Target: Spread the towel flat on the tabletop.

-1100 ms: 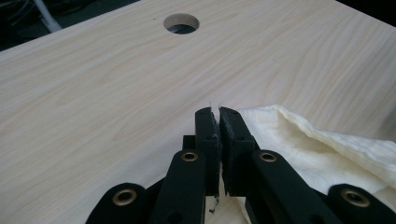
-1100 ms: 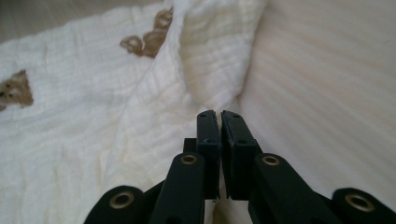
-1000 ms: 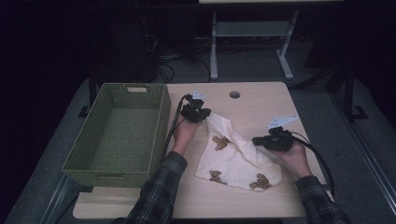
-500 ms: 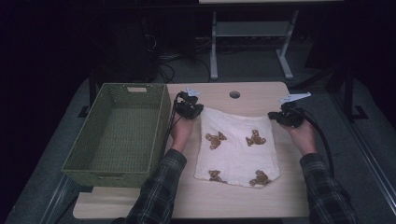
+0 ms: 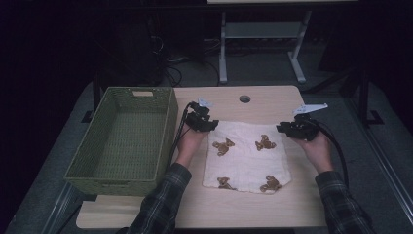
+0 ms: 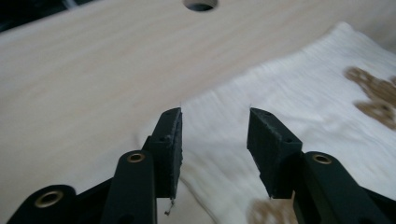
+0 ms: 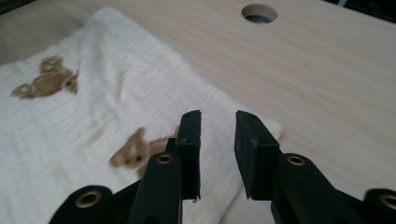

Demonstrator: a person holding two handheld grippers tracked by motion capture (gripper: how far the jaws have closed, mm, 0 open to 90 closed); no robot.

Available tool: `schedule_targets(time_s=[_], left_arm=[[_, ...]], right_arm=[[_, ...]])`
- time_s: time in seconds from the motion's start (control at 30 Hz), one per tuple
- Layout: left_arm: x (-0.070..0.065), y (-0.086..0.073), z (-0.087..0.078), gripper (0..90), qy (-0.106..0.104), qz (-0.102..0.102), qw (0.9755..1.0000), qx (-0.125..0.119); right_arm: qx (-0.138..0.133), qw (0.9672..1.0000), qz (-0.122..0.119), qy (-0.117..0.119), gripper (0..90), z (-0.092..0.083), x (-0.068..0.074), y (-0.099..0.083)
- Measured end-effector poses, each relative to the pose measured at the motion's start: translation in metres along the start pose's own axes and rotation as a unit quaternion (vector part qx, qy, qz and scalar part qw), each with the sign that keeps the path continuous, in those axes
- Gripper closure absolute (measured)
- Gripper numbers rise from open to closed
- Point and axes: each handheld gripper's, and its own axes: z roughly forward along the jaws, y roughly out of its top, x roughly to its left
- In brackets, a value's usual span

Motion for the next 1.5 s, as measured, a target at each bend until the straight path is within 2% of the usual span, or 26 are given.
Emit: schedule_targets(time_s=[0.03,0.1,0.13,0.17,0.3,0.33,0.37,0.4,0.43,0.53,0.57,0.6,0.67,0.73,0.77,0.8,0.83,0.87,0.9,1.0,1.07,1.27,1.3,1.4,1.43,1.5], left_arm=[[0.000,0.000,0.000,53.4,0.000,0.000,1.0000,0.000],[-0.012,-0.012,-0.006,53.4,-0.020,-0.004,0.9998,-0.001],[-0.012,-0.012,-0.006,53.4,-0.020,-0.004,0.9998,-0.001],[-0.018,-0.019,-0.009,53.4,-0.029,0.005,0.9996,0.001],[-0.030,-0.036,-0.021,54.3,-0.043,0.016,0.9989,0.003],[-0.035,-0.047,-0.026,55.6,-0.059,0.016,0.9982,0.001],[-0.039,-0.053,-0.027,57.6,-0.063,0.026,0.9976,0.012],[-0.039,-0.053,-0.027,58.9,-0.063,0.026,0.9976,0.012],[-0.043,-0.059,-0.030,61.9,-0.064,0.042,0.9969,0.019],[-0.050,-0.069,-0.036,72.0,-0.074,0.054,0.9954,0.025],[-0.052,-0.076,-0.042,76.7,-0.086,0.066,0.9937,0.027],[-0.052,-0.076,-0.042,80.1,-0.086,0.066,0.9937,0.027],[-0.056,-0.088,-0.049,88.0,-0.102,0.072,0.9913,0.042],[-0.058,-0.096,-0.052,89.4,-0.108,0.080,0.9894,0.055],[-0.058,-0.096,-0.052,89.4,-0.108,0.080,0.9894,0.055],[-0.060,-0.102,-0.054,89.4,-0.114,0.076,0.9885,0.064],[-0.062,-0.110,-0.057,89.5,-0.118,0.082,0.9867,0.075],[-0.062,-0.110,-0.057,89.5,-0.118,0.082,0.9867,0.075],[-0.064,-0.114,-0.059,89.5,-0.120,0.091,0.9849,0.085],[-0.072,-0.120,-0.066,89.5,-0.113,0.099,0.9848,0.088],[-0.074,-0.121,-0.066,89.6,-0.111,0.094,0.9855,0.086],[-0.079,-0.126,-0.076,89.5,-0.096,0.099,0.9855,0.098],[-0.081,-0.128,-0.078,89.5,-0.092,0.096,0.9863,0.098],[-0.081,-0.128,-0.078,88.7,-0.089,0.104,0.9857,0.098],[-0.082,-0.128,-0.077,88.7,-0.090,0.100,0.9865,0.093],[-0.084,-0.126,-0.075,79.8,-0.087,0.104,0.9868,0.089]], right_arm=[[0.000,1.0000,0.000,0.000,70.6,0.000,0.000,0.000],[-0.001,1.0000,-0.003,0.005,69.6,-0.007,0.008,-0.010],[-0.001,1.0000,-0.003,0.005,69.6,-0.007,0.008,-0.010],[-0.003,1.0000,-0.003,0.007,69.4,-0.010,0.010,-0.014],[-0.005,0.9999,-0.004,0.016,68.3,-0.022,0.024,-0.030],[-0.006,0.9998,-0.005,0.017,68.4,-0.024,0.026,-0.032],[-0.006,0.9998,-0.006,0.019,68.5,-0.025,0.029,-0.035],[-0.006,0.9998,-0.006,0.019,68.5,-0.025,0.029,-0.035],[-0.005,0.9997,-0.009,0.022,68.6,-0.029,0.035,-0.041],[-0.002,0.9996,-0.012,0.024,68.6,-0.032,0.039,-0.045],[-0.002,0.9996,-0.013,0.027,68.6,-0.036,0.043,-0.049],[-0.002,0.9996,-0.013,0.027,68.6,-0.036,0.043,-0.049],[0.003,0.9995,-0.016,0.027,68.6,-0.039,0.048,-0.055],[0.002,0.9995,-0.014,0.029,68.7,-0.041,0.050,-0.058],[0.002,0.9995,-0.014,0.029,68.7,-0.041,0.050,-0.058],[0.004,0.9995,-0.015,0.029,68.8,-0.043,0.052,-0.059],[0.004,0.9994,-0.015,0.031,69.0,-0.045,0.054,-0.062],[0.004,0.9994,-0.015,0.031,69.0,-0.045,0.054,-0.062],[0.004,0.9994,-0.013,0.031,69.0,-0.046,0.054,-0.063],[0.003,0.9994,-0.013,0.032,69.0,-0.052,0.057,-0.068],[0.004,0.9994,-0.013,0.032,69.0,-0.053,0.059,-0.070],[0.014,0.9991,-0.018,0.036,68.5,-0.060,0.068,-0.080],[0.014,0.9990,-0.019,0.037,68.4,-0.061,0.069,-0.081],[0.015,0.9990,-0.017,0.039,68.1,-0.064,0.072,-0.085],[0.017,0.9990,-0.016,0.039,67.6,-0.066,0.073,-0.087],[0.020,0.9989,-0.012,0.041,67.5,-0.069,0.076,-0.094]])
